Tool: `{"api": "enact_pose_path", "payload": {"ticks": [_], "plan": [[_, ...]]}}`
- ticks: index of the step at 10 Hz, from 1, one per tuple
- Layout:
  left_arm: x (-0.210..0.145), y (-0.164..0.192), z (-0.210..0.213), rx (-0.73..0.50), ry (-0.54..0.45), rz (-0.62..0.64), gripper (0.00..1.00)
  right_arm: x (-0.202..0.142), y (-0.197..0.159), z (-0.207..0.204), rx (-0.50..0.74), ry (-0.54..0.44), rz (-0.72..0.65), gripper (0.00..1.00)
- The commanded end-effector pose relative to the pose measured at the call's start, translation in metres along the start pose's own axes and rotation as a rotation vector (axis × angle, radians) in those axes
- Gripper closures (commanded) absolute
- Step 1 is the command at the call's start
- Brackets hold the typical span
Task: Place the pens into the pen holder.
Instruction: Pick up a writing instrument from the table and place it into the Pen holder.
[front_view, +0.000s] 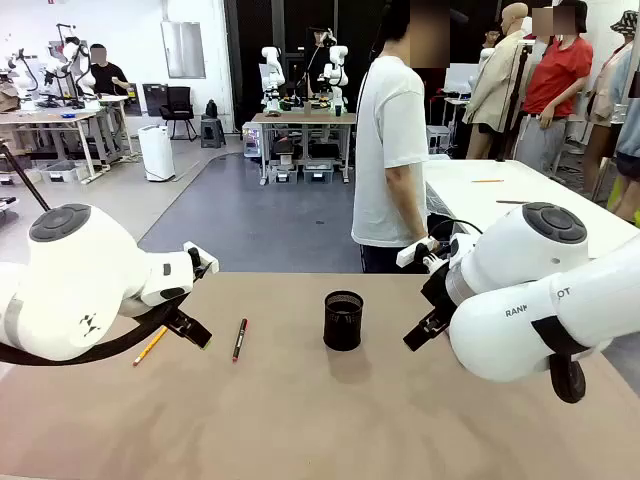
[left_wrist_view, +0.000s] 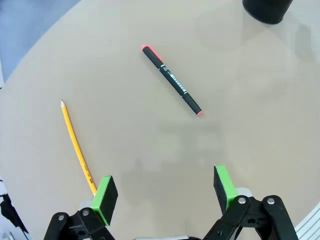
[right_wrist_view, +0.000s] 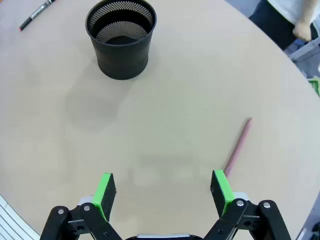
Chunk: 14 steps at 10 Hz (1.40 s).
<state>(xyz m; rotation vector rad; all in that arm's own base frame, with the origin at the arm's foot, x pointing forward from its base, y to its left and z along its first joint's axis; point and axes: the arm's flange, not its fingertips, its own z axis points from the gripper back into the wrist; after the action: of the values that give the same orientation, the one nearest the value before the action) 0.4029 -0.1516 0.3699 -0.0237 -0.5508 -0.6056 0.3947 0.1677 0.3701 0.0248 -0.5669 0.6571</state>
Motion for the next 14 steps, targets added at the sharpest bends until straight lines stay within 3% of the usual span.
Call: {"api": "enact_pose_path", "payload": {"ticks": [1, 14], "plan": [[0.0001, 0.0000, 0.0002, 0.000, 0.000, 0.000, 0.00, 0.0001, 0.0000, 0.0003, 0.000, -0.001, 0.000, 0.00], [0.0001, 0.0000, 0.0002, 0.000, 0.000, 0.000, 0.00, 0.0001, 0.0000, 0.0003, 0.000, -0.001, 0.000, 0.00]]}}
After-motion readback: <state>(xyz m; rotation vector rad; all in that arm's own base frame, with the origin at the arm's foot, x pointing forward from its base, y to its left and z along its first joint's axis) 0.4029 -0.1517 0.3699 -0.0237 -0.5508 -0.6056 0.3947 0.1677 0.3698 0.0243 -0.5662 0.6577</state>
